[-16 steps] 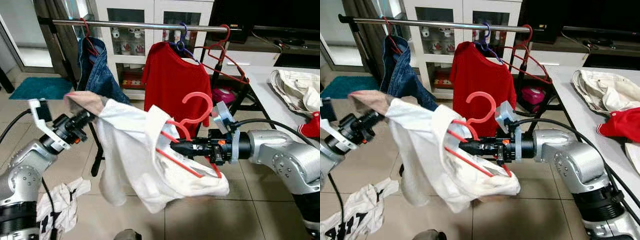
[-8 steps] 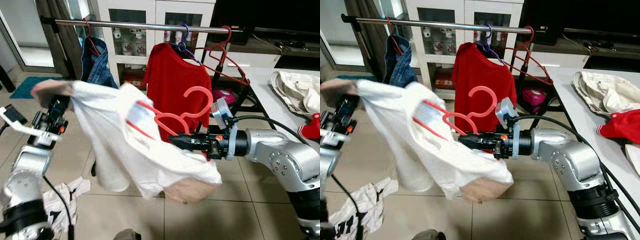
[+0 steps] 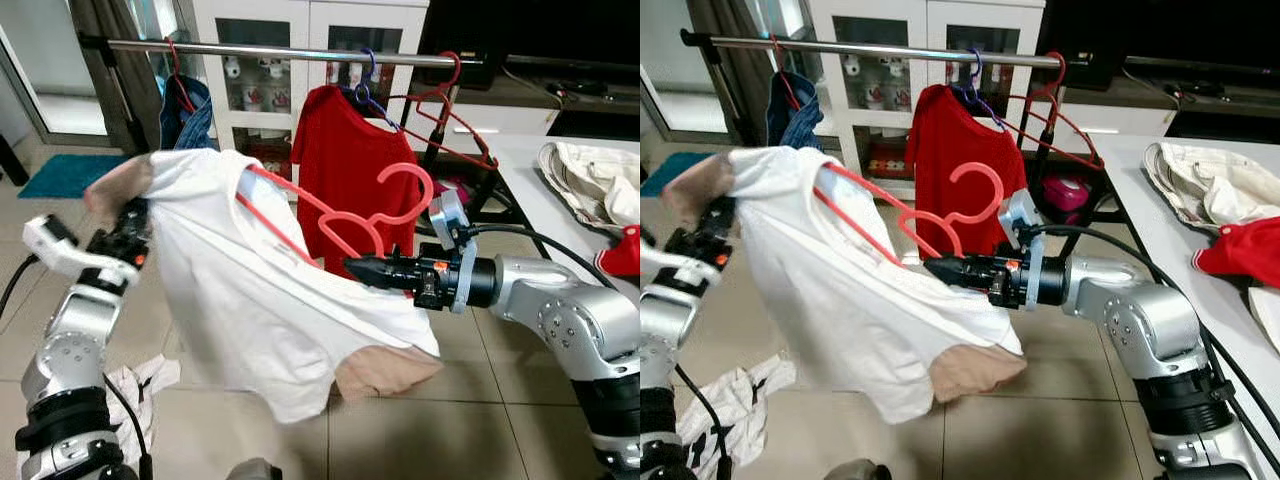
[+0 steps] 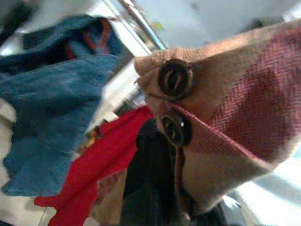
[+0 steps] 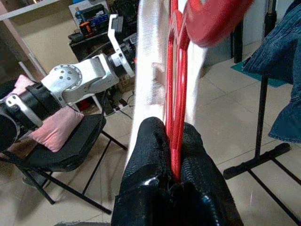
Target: Hang hanger
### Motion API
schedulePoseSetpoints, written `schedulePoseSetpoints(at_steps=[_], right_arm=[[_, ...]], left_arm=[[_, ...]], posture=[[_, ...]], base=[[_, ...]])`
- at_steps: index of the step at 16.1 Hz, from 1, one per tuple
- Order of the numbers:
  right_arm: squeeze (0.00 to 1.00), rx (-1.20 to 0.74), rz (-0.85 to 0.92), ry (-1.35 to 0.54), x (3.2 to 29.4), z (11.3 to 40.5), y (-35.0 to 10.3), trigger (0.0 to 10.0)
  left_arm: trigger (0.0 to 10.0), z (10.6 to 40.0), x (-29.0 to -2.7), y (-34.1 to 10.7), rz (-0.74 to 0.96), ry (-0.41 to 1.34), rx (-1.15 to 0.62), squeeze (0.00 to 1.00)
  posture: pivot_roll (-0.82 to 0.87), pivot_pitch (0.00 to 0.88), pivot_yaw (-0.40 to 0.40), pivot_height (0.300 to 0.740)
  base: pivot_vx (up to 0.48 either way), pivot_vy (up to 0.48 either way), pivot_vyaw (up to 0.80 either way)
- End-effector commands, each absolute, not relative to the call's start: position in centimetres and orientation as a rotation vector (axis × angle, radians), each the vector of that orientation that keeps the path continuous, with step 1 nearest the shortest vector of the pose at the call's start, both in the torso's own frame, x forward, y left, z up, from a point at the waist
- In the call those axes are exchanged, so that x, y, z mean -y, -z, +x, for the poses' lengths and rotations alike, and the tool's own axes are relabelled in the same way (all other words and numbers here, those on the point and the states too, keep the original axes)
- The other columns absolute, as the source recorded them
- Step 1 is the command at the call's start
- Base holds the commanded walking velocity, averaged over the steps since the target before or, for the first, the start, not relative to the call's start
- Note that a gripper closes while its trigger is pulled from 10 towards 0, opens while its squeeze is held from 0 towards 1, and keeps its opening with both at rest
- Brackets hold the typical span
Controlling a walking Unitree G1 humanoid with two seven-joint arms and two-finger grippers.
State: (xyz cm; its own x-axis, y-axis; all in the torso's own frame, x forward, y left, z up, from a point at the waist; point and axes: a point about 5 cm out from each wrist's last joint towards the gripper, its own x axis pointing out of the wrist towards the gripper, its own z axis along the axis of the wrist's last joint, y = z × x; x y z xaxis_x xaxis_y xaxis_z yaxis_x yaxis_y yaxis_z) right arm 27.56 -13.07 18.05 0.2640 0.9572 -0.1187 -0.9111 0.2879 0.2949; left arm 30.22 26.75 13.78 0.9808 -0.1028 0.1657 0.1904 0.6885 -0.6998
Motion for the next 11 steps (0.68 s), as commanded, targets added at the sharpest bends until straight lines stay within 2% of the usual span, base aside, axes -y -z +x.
schedulePoseSetpoints(at_steps=[1, 2, 3, 4, 6, 8, 11], right_arm=[[0.00, -0.265, 0.182, -1.214, 13.5, 28.1, -18.9, 10.0], [0.00, -0.272, 0.173, -1.145, 13.5, 28.7, -18.8, 10.0], [0.00, -0.268, 0.155, -1.119, 13.4, 28.9, -18.8, 10.0], [0.00, -0.266, 0.152, -1.117, 13.4, 28.9, -18.8, 10.0], [0.00, -0.262, 0.096, -1.060, 12.9, 28.8, -18.4, 10.0], [0.00, -0.269, 0.112, -1.008, 12.9, 28.9, -18.1, 10.0], [0.00, -0.307, 0.166, -0.964, 12.6, 27.6, -16.7, 10.0]], left_arm=[[10.0, 30.1, -26.2, -14.4, -0.691, 0.230, 0.100, 0.29], [10.0, 29.8, -26.2, -14.1, -0.606, 0.244, 0.070, 1.00], [10.0, 29.6, -26.6, -13.9, -0.493, 0.235, 0.047, 1.00], [10.0, 29.5, -26.7, -13.9, -0.467, 0.234, 0.043, 1.00], [10.0, 28.7, -27.1, -13.8, -0.312, 0.252, -0.008, 1.00], [10.0, 28.3, -26.9, -13.3, -0.280, 0.259, -0.042, 1.00], [10.0, 27.5, -28.4, -10.5, -0.272, 0.051, -0.160, 1.00]], posture=[[-0.05, 0.000, 0.024, 0.740], [-0.05, 0.000, 0.022, 0.740], [-0.06, 0.000, 0.023, 0.740], [-0.06, 0.000, 0.023, 0.740], [-0.05, 0.000, 0.021, 0.740], [-0.05, 0.000, 0.015, 0.740], [-0.04, 0.000, 0.009, 0.740]], base=[[0.000, 0.000, 0.00], [0.000, 0.000, 0.00], [0.000, 0.000, 0.00], [0.000, 0.000, 0.00], [0.000, 0.000, 0.00], [0.000, 0.000, 0.00], [0.000, 0.000, 0.00]])
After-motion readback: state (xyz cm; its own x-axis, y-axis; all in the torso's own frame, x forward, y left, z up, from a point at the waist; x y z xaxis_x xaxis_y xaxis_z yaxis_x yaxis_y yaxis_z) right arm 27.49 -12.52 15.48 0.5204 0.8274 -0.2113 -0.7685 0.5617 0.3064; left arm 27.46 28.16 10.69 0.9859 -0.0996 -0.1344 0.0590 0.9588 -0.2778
